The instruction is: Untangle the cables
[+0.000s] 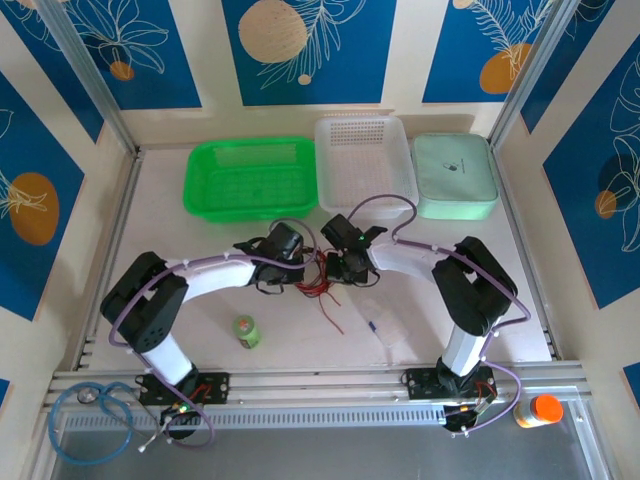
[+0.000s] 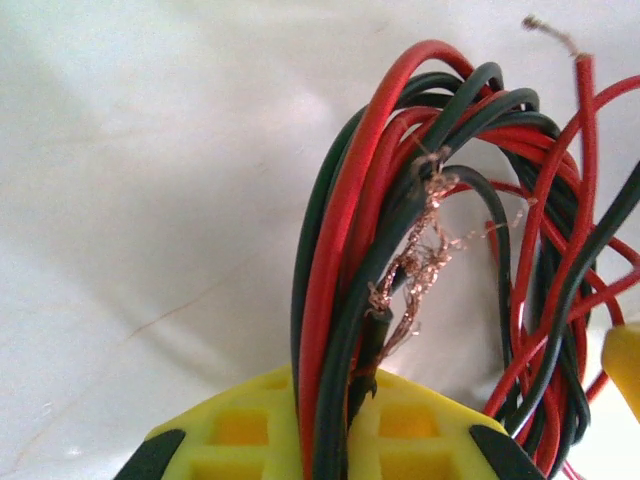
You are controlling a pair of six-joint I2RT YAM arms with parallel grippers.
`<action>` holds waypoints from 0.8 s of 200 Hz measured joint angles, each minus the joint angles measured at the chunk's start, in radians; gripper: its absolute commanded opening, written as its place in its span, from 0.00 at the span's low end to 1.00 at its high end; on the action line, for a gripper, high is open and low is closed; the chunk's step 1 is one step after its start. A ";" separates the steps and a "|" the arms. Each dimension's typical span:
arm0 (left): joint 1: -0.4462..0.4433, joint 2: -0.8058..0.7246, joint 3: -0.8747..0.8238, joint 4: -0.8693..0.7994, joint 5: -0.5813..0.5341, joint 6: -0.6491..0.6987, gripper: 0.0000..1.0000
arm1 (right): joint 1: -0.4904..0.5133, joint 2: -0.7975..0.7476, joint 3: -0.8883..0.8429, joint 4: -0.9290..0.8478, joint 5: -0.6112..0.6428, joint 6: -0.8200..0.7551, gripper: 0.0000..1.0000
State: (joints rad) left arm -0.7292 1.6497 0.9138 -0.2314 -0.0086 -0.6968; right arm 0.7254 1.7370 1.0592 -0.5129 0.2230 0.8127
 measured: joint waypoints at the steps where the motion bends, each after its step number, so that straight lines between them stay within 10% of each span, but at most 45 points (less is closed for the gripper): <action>1: 0.000 0.000 0.001 0.000 0.000 0.001 0.14 | 0.000 0.000 0.001 -0.004 0.005 -0.007 0.00; 64: -0.002 -0.021 0.031 -0.097 -0.053 0.096 0.56 | 0.004 0.000 0.049 -0.114 0.181 -0.185 0.11; 160: -0.002 -0.059 0.053 -0.081 0.046 0.101 0.59 | -0.011 -0.123 -0.015 -0.089 -0.089 0.181 0.35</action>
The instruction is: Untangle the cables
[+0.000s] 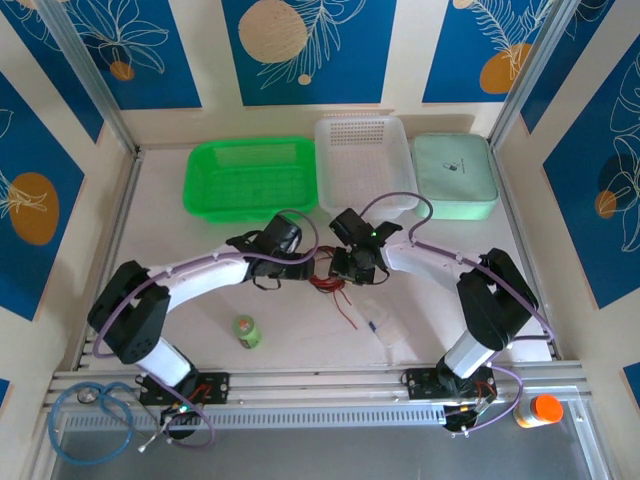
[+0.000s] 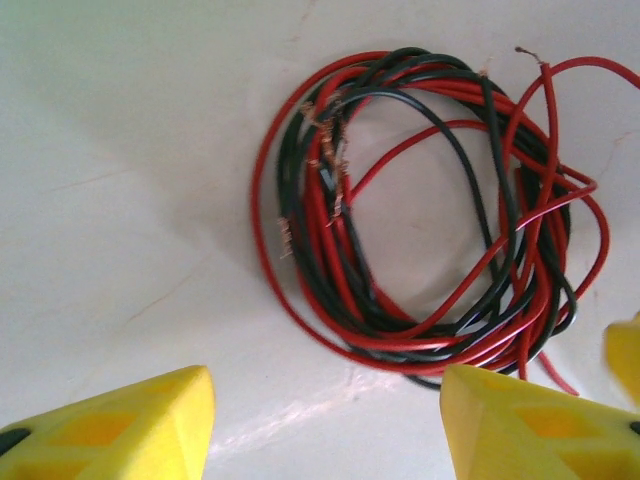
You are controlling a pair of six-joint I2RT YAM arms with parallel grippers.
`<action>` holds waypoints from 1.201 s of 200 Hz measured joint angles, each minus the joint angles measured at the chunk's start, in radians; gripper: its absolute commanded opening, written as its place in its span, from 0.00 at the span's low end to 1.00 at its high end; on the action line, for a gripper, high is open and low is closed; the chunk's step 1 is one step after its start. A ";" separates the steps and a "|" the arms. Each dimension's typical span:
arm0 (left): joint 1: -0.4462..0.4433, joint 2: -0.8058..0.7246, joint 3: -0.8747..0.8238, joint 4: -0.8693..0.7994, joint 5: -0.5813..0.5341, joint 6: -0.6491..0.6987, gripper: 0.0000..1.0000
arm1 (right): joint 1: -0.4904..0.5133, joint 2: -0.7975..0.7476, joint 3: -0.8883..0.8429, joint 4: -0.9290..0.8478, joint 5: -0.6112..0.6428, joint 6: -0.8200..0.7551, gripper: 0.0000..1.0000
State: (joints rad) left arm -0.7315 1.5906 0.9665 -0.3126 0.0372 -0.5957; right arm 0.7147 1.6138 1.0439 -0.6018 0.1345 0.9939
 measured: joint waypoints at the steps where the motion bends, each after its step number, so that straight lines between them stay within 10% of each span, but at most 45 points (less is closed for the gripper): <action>1: 0.000 0.005 0.002 0.005 0.003 -0.001 0.59 | 0.000 0.000 -0.002 0.001 -0.002 0.003 0.35; 60: 0.000 0.167 0.017 0.096 0.077 -0.034 0.55 | 0.001 0.103 -0.042 0.064 -0.047 0.124 0.33; 124: 0.006 0.191 0.037 0.126 0.063 -0.055 0.00 | -0.008 0.129 -0.015 0.090 -0.049 0.124 0.00; 240: 0.016 -0.059 0.043 -0.167 -0.220 0.068 0.00 | 0.014 0.051 0.080 -0.081 0.069 -0.370 0.00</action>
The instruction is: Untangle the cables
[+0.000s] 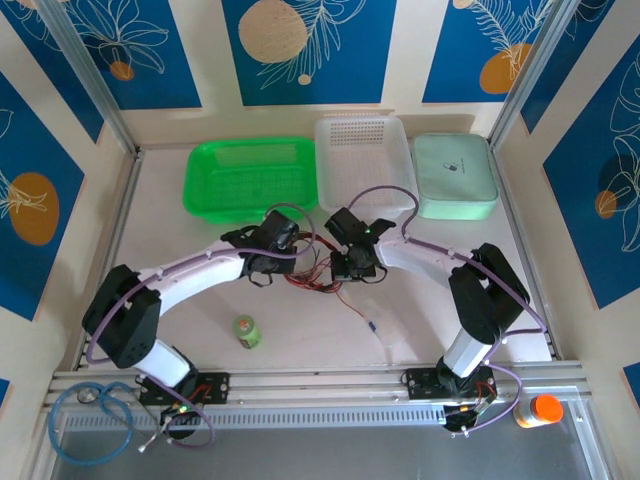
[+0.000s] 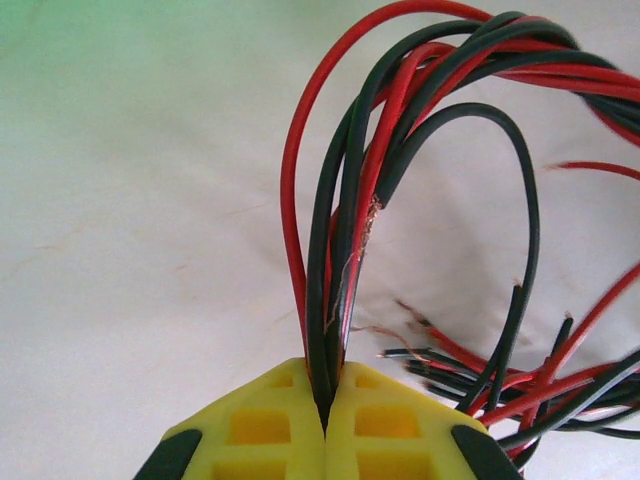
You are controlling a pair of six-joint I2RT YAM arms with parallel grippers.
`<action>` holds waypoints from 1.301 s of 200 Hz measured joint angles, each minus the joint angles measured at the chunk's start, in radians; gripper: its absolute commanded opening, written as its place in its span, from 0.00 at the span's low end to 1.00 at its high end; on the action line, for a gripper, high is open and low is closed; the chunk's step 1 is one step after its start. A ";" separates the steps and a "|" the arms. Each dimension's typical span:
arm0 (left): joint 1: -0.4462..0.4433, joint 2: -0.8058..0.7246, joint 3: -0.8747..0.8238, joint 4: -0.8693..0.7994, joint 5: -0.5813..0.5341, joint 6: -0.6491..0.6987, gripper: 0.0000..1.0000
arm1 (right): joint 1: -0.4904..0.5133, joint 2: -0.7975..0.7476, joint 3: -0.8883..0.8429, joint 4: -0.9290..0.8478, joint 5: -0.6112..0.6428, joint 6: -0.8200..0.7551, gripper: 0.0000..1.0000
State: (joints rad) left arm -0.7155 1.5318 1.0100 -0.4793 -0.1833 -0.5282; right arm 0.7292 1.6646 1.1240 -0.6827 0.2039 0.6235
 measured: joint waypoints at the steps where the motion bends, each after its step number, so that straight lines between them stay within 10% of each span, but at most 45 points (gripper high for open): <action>1: 0.000 0.000 0.000 -0.003 -0.003 0.002 0.00 | 0.001 0.000 0.002 -0.002 0.000 -0.003 0.00; 26: 0.006 -0.002 0.000 -0.064 -0.079 0.022 0.04 | 0.020 0.024 0.069 -0.059 0.050 -0.097 0.00; 62: 0.015 -0.002 0.000 -0.131 -0.174 0.050 0.40 | 0.042 0.076 0.141 -0.129 0.187 -0.168 0.00; 96: 0.022 -0.001 0.000 -0.142 -0.191 0.061 0.64 | 0.034 0.102 0.151 -0.158 0.238 -0.138 0.24; 149: 0.022 -0.001 0.010 -0.143 -0.151 0.057 0.72 | -0.010 0.048 0.082 -0.072 0.061 0.091 0.67; 260: 0.024 0.227 0.018 0.034 0.122 -0.091 0.57 | -0.010 0.144 0.000 0.010 0.046 0.409 0.47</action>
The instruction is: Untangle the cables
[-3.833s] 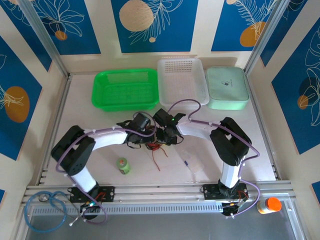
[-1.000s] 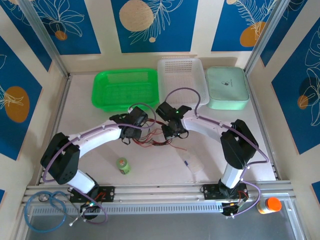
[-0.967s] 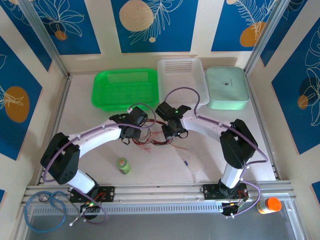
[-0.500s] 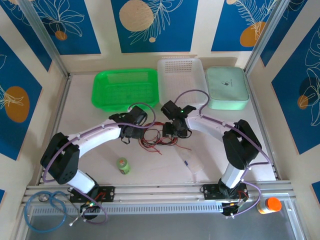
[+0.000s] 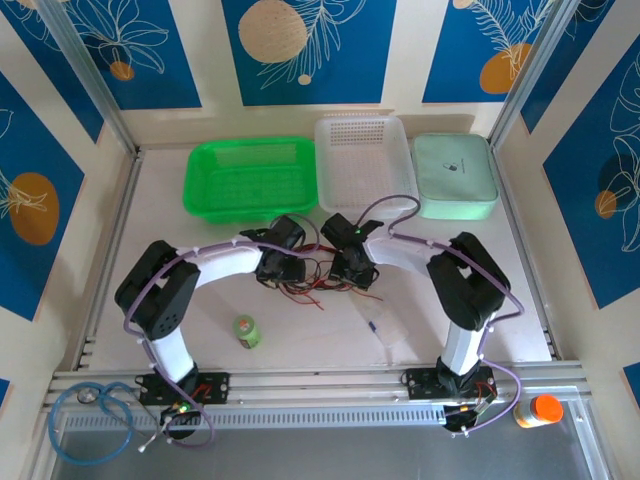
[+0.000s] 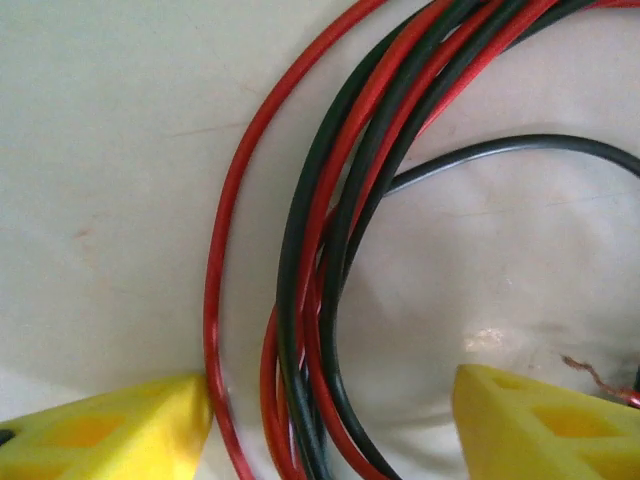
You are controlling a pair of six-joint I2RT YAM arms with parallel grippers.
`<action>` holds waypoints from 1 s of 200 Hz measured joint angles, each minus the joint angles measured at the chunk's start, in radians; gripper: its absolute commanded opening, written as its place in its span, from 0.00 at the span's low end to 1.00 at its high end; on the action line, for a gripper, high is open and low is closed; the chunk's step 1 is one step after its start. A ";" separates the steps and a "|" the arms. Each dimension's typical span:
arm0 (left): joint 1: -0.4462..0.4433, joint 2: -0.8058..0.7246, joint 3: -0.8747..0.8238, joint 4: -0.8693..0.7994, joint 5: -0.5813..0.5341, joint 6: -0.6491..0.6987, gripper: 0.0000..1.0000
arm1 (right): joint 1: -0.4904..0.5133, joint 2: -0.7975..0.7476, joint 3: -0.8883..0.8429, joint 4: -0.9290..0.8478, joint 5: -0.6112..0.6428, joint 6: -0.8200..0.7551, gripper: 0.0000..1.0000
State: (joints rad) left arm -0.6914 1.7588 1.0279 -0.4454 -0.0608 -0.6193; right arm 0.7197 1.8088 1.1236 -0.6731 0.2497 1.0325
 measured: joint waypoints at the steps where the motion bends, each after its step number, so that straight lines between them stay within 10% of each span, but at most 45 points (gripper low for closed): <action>1: 0.000 0.000 0.000 0.000 -0.001 0.000 0.57 | 0.000 0.002 0.000 -0.001 0.000 0.000 0.46; 33: 0.002 0.003 0.000 -0.023 -0.048 0.004 0.36 | -0.003 0.022 0.028 -0.006 0.027 -0.018 0.00; 92: 0.013 -0.011 0.000 -0.054 -0.190 0.076 0.07 | -0.010 -0.014 0.032 0.008 0.104 -0.177 0.00; 200: 0.087 -0.097 0.051 -0.124 -0.436 0.193 0.42 | 0.053 -0.097 0.081 -0.001 0.362 -0.638 0.00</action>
State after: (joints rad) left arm -0.6041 1.6619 1.0786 -0.5697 -0.4973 -0.4263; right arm 0.7731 1.7123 1.2049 -0.6743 0.6117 0.3943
